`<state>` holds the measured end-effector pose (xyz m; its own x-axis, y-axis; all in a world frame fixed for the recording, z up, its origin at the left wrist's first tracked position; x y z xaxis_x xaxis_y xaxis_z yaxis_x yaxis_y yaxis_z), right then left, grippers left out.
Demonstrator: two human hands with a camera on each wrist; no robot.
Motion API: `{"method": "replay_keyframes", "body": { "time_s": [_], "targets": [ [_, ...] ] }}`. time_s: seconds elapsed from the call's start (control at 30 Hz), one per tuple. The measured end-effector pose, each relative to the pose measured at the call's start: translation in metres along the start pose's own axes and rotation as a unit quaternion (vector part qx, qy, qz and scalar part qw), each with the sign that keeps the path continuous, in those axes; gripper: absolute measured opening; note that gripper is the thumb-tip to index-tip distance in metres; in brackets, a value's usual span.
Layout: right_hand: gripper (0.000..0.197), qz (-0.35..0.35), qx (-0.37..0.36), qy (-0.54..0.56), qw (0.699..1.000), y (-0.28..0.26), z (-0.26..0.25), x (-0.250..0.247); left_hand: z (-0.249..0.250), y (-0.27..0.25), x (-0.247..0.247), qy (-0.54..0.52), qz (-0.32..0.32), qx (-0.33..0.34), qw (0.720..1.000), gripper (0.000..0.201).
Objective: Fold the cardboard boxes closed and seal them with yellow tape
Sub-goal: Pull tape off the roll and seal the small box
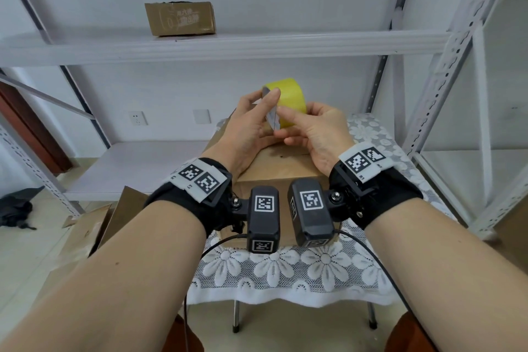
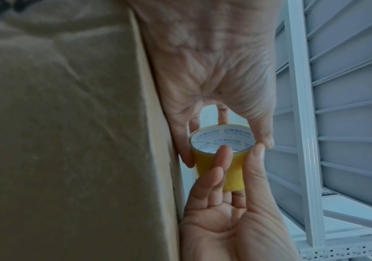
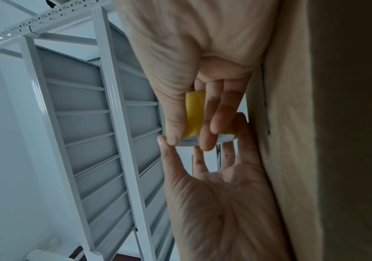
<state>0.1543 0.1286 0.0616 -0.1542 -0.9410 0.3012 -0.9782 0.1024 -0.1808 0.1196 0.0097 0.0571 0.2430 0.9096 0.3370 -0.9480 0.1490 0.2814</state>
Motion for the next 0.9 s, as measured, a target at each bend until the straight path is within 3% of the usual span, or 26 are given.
{"method": "replay_keyframes", "body": {
  "time_s": [0.27, 0.43, 0.53, 0.63, 0.73, 0.9],
  "targets": [
    [0.016, -0.083, 0.002, 0.017, 0.996, 0.0, 0.0025, 0.001, 0.0014, 0.0021, -0.0016, -0.01, 0.02, -0.015, 1.0, 0.062],
    [0.007, -0.066, 0.001, 0.054, 0.996, 0.0, 0.0003, 0.0, -0.0009, -0.0014, 0.0001, 0.02, -0.03, 0.003, 0.999, 0.055],
    [0.014, -0.064, 0.006, 0.078, 0.995, -0.0001, -0.0007, 0.001, -0.0008, -0.002, 0.0001, 0.027, -0.03, 0.0, 0.999, 0.057],
    [0.014, -0.079, 0.005, 0.089, 0.993, 0.0002, 0.0003, 0.0011, -0.0001, -0.0029, 0.0003, 0.034, -0.035, -0.004, 0.999, 0.042],
    [0.012, -0.09, 0.013, 0.082, 0.993, -0.0001, 0.0011, 0.0002, -0.0009, -0.002, -0.0014, 0.04, -0.025, -0.005, 0.999, 0.043],
    [0.01, -0.062, 0.008, 0.062, 0.996, -0.0002, 0.0018, -0.0006, -0.0004, -0.0025, 0.0007, 0.037, -0.031, -0.006, 0.999, 0.04]
  ]
}}
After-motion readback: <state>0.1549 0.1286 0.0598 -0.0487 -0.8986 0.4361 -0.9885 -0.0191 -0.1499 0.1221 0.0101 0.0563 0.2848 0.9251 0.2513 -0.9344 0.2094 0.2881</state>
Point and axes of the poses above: each hand's wrist, its own y-axis towards the middle knuckle, its own x-axis out of the palm, z = x × y, the point moved 1 cm from there along y, towards the middle knuckle, and after that the axes turned 15 degrees about x, right-handed, at the moved point
